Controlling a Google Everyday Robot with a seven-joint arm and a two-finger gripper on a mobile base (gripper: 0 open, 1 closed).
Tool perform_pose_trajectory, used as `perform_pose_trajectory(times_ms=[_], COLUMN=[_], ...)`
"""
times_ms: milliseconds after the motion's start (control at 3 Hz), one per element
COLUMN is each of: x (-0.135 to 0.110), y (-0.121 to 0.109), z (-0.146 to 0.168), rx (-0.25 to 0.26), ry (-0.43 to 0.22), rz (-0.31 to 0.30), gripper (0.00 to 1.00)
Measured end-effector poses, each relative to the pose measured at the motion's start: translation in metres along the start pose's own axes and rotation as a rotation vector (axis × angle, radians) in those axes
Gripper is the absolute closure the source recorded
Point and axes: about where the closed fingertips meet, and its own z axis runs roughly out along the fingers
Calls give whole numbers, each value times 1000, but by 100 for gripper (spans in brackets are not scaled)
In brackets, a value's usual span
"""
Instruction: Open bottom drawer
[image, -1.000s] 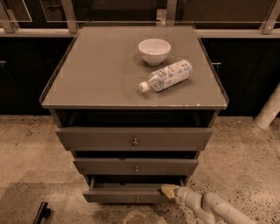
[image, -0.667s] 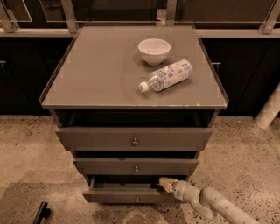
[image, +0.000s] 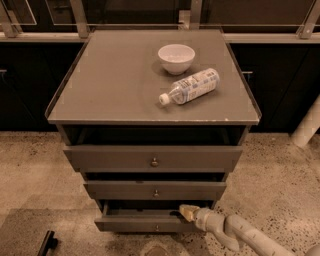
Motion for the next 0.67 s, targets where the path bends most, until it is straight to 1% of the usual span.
perform_pose_trajectory(times_ms=[667], x=[23], y=[-1], z=[22], rx=[9], ry=[69], rz=[3], gripper=[100])
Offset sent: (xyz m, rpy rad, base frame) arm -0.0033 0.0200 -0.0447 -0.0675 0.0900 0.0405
